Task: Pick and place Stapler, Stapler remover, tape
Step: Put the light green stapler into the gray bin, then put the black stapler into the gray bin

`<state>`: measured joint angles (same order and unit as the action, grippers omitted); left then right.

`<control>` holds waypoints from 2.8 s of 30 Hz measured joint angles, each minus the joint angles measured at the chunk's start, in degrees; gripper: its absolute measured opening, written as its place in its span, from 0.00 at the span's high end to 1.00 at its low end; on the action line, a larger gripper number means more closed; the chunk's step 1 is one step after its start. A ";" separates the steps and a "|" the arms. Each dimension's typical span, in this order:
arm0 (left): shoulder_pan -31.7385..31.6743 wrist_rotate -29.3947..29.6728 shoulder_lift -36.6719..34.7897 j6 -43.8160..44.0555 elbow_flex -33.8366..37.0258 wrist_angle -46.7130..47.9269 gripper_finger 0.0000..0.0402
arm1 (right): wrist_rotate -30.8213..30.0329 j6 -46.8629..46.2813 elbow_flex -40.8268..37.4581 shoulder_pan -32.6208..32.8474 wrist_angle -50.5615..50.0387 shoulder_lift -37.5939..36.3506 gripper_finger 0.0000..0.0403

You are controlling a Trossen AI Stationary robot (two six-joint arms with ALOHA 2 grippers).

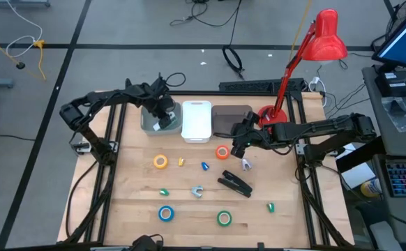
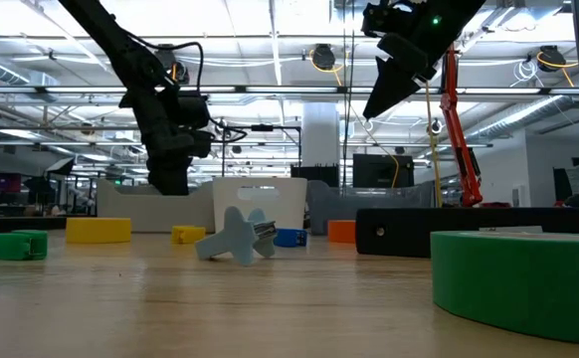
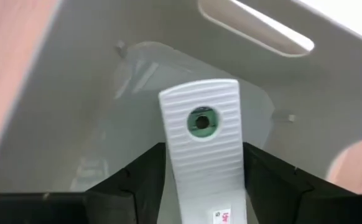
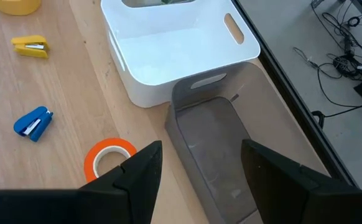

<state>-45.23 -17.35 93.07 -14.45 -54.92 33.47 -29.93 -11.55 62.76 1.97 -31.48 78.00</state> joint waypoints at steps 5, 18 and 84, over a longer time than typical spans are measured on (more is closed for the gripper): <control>0.10 2.66 -0.93 0.04 0.00 0.04 0.49 | 0.00 0.00 0.00 0.01 -0.02 0.00 0.48; 0.84 9.31 -1.56 1.40 0.00 0.45 0.49 | 0.00 0.00 0.00 0.01 -0.02 0.00 0.48; 33.06 -1.18 -51.42 33.25 24.33 -21.59 0.48 | 17.96 9.91 4.04 15.23 -9.46 -0.03 0.48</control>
<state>-12.18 -18.52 41.65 18.80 -30.58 11.88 -11.98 -1.64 66.81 17.20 -40.94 77.96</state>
